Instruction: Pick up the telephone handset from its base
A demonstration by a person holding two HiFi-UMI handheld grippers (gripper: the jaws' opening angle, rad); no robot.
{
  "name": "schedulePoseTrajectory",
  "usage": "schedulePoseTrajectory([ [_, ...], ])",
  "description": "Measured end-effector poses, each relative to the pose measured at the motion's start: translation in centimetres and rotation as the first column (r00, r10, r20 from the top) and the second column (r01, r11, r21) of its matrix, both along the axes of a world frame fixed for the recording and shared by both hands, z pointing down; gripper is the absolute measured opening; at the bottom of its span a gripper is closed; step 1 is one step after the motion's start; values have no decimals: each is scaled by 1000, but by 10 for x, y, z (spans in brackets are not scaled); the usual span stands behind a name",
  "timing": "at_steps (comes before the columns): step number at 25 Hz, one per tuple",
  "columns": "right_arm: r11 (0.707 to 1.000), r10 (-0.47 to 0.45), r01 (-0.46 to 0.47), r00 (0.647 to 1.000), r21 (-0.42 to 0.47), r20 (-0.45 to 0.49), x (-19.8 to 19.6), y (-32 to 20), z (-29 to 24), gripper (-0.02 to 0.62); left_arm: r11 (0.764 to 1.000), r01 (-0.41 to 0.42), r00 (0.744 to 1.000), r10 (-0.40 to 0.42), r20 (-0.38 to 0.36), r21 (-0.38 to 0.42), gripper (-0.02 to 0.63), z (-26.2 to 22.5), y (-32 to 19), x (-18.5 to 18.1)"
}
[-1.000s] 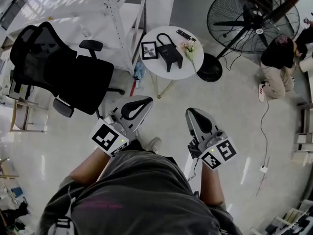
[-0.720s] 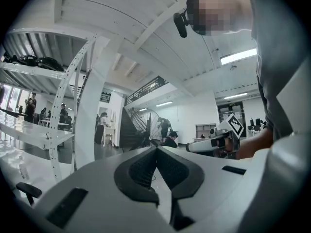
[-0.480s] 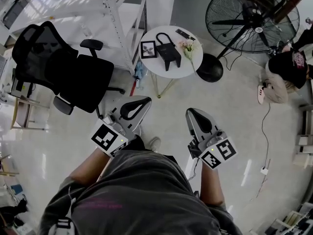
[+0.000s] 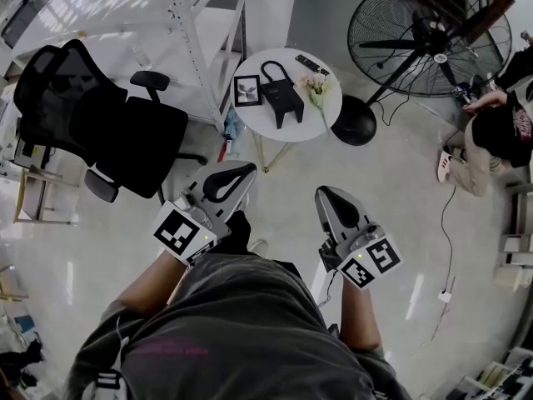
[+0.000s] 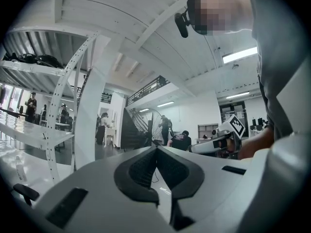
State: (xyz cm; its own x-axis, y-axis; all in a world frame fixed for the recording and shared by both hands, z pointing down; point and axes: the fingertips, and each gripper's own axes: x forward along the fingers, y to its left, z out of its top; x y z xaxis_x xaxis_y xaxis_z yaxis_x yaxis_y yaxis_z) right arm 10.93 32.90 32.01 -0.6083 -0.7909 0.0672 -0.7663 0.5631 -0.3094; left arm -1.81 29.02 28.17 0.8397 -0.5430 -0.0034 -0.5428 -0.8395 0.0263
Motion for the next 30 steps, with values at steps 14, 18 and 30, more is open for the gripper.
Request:
schedulePoseTrajectory([
  [14, 998, -2, 1, 1000, -62, -19, -8, -109, 26, 17, 997, -7, 1000, 7, 1, -76, 14, 29, -113, -4],
  [18, 997, 2, -3, 1000, -82, -20, -11, -150, 30, 17, 997, -15, 1000, 14, -6, -78, 14, 32, -157, -5],
  [30, 985, 23, -27, 999, -170, -23, -31, -267, 47, 17, 990, -57, 998, 58, 4, -127, 14, 51, -278, -24],
])
